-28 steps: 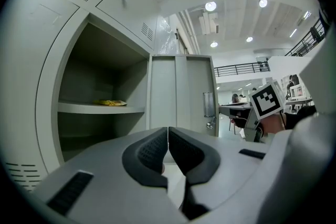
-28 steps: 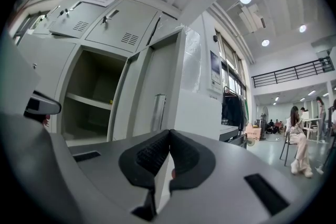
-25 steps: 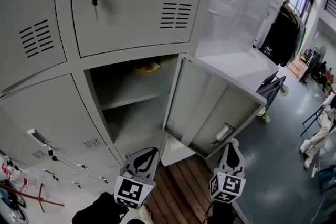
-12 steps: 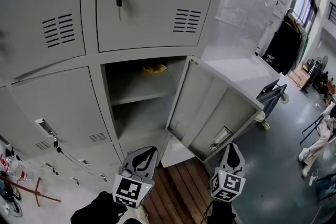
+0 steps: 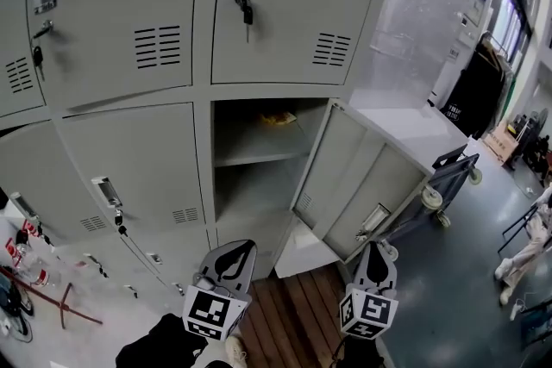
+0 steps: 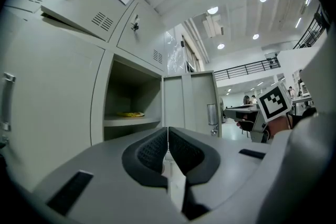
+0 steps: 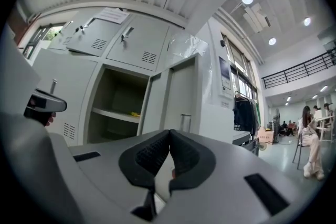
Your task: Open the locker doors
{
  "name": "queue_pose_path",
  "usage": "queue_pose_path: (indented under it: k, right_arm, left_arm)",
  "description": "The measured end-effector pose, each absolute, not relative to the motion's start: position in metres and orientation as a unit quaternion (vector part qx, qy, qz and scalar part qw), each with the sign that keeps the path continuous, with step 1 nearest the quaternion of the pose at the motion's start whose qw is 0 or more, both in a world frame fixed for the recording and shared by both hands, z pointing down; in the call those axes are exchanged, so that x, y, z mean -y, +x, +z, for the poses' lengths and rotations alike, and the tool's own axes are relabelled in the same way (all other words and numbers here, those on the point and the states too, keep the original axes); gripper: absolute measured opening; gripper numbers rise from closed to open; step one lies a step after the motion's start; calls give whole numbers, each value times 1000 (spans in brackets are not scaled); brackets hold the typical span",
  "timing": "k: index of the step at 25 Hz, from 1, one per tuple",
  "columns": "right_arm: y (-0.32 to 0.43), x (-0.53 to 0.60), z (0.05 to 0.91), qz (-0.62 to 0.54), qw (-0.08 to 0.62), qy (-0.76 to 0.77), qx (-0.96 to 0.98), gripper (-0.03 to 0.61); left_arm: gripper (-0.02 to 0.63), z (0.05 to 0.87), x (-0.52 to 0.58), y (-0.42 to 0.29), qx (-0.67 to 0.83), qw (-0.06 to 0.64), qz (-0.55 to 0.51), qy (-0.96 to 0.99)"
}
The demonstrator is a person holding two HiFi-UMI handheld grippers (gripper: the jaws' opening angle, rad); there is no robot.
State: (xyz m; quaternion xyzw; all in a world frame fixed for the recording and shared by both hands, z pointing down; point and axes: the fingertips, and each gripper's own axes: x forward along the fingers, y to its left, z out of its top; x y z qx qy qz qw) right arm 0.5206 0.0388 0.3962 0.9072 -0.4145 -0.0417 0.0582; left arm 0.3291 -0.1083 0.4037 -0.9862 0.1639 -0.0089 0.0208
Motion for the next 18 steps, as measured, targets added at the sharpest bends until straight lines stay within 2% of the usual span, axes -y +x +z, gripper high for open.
queue_pose_path:
  k: [18]
  right_arm:
    - [348,38,396,-58,48,813,577,15]
  left_arm:
    - [25,385,119,181,-287,42,-9,-957]
